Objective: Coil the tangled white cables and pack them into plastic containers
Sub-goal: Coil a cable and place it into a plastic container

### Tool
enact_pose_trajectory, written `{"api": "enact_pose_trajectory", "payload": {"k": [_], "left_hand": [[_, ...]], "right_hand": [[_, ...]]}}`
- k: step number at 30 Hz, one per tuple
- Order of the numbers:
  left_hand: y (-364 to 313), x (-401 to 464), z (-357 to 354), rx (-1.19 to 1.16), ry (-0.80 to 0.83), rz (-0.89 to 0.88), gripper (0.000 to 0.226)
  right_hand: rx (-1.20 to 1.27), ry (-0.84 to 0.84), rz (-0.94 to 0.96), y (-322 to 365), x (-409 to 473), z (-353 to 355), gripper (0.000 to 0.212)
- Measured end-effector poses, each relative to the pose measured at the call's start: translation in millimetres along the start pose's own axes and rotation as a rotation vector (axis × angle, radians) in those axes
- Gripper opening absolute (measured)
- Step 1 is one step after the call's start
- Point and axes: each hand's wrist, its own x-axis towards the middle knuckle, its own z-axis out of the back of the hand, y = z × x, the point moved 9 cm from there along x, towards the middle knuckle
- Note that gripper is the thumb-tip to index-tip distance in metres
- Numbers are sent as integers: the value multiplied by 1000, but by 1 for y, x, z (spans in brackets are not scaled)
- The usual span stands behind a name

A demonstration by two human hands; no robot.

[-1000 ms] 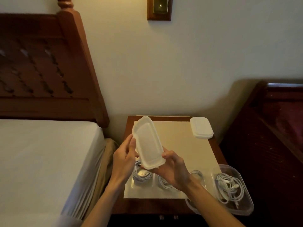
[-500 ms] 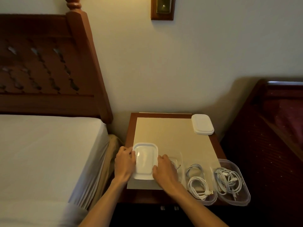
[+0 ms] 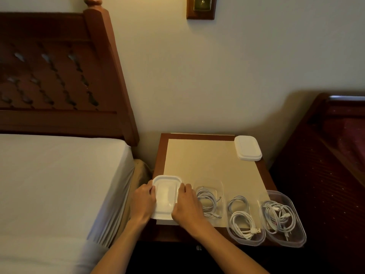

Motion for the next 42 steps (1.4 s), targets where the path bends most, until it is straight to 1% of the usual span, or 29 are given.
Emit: {"api": "enact_pose_trajectory", "payload": {"k": [2, 4, 6, 8, 14, 16, 20, 25, 26, 28, 30, 31, 33, 34, 36, 37, 38, 40, 41, 42], "left_hand": [[4, -3, 3, -14, -11, 4, 28], [6, -5, 2, -25, -8, 7, 29], [7, -5, 1, -50, -5, 13, 30], [6, -6, -2, -68, -2, 23, 29], [12, -8, -11, -88, 26, 104, 28], [14, -10, -13, -101, 35, 107, 29], [13, -12, -11, -157, 16, 118, 26], [17, -8, -15, -208, 25, 130, 23], [19, -7, -16, -209, 33, 128, 23], [20, -6, -17, -187, 56, 115, 24], [18, -4, -16, -166, 78, 96, 27], [19, -2, -14, -158, 75, 99, 30], [22, -1, -11, -154, 64, 119, 43], [21, -1, -12, -149, 77, 79, 47], [15, -4, -24, -127, 169, -65, 56], [13, -8, -30, -122, 224, -104, 61], [14, -10, -35, -135, 264, -106, 68], [17, -10, -39, -167, 273, -85, 88], [16, -10, -38, -165, 271, -87, 97], [15, -11, -38, -157, 266, -96, 101]], "right_hand": [[43, 4, -25, 4, 1, -3, 56], [68, -15, -76, 3, 0, -4, 50], [-8, -47, -101, 2, -1, -2, 45], [-53, -54, -115, 0, 0, -2, 44], [-31, 11, -115, -3, 9, -8, 55], [-27, 10, -114, -3, 9, -10, 59], [-11, 2, -124, -4, 14, -16, 74], [18, 57, -148, -5, 20, -26, 80], [22, 66, -163, -5, 21, -29, 78], [59, 64, -216, -7, 22, -34, 67], [51, 16, -248, -7, 21, -31, 57], [15, -31, -228, -4, 21, -24, 56], [-49, -141, -84, 11, 19, -13, 64], [-83, -183, 13, 19, 18, -11, 68], [-88, -221, 141, 28, 20, -18, 74], [-99, -221, 168, 28, 23, -24, 72], [-123, -222, 183, 26, 26, -30, 69], [-133, -128, 187, 23, 28, -42, 68], [-134, -52, 187, 20, 29, -50, 69], [-137, -19, 202, 20, 30, -54, 69]]}}
